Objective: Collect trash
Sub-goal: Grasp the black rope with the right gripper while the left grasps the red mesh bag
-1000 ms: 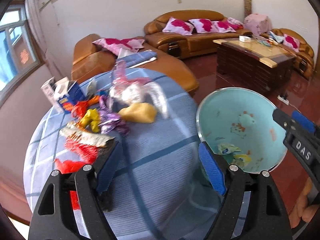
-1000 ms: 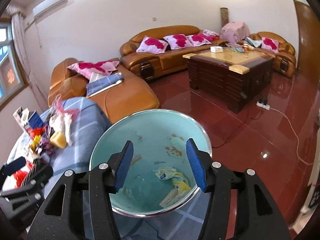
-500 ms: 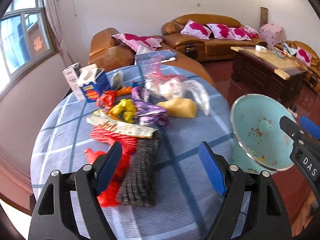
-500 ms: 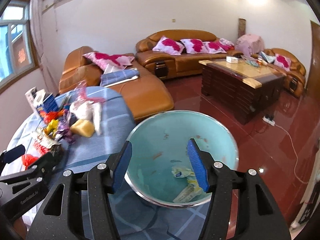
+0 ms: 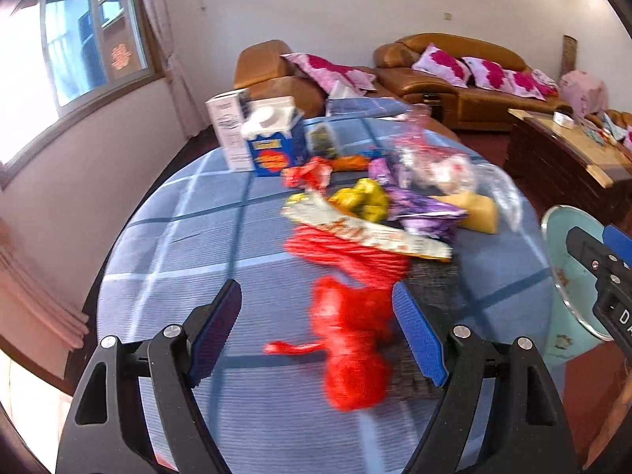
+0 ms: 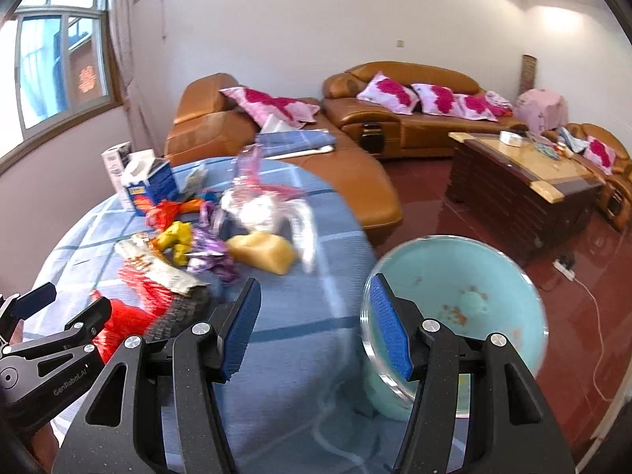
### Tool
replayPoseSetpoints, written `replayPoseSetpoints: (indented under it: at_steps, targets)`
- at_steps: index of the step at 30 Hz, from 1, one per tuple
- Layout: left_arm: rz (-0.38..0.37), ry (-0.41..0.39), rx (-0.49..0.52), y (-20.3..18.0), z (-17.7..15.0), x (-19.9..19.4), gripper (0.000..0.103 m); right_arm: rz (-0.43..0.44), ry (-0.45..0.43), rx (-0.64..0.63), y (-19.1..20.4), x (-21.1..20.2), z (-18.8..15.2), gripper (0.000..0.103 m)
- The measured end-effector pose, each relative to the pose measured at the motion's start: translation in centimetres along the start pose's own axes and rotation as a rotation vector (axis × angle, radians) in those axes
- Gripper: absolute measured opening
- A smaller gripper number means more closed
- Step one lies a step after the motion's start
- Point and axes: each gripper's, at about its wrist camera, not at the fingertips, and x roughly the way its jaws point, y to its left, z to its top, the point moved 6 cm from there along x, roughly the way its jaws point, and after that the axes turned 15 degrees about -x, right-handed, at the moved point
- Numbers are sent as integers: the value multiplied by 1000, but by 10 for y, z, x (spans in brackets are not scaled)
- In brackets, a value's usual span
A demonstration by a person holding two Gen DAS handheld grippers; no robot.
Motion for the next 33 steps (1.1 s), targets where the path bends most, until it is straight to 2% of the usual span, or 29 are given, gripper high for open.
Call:
replayPoseSetpoints:
  at_steps: [6, 9, 12, 15, 24, 29, 33]
  targets:
    - [57, 8, -33, 41, 2, 7, 78, 67, 23, -28, 27, 13, 6, 57]
    - [87, 8, -53, 61, 3, 11, 77, 115, 35, -35, 44, 19, 7, 56]
    - [109, 16, -75, 76, 4, 16, 77, 201, 56, -32, 66, 26, 8, 56]
    - [111, 32, -98, 86, 3, 22, 77, 231, 84, -62, 85, 32, 4, 55]
    - [103, 49, -107, 87, 0, 27, 77, 353, 190, -39, 109, 55, -16, 39]
    - [94, 52, -104, 82, 0, 26, 77, 391, 179, -36, 107, 50, -17, 22]
    - [78, 44, -101, 76, 1, 21, 77, 375, 152, -7, 90, 38, -15, 18]
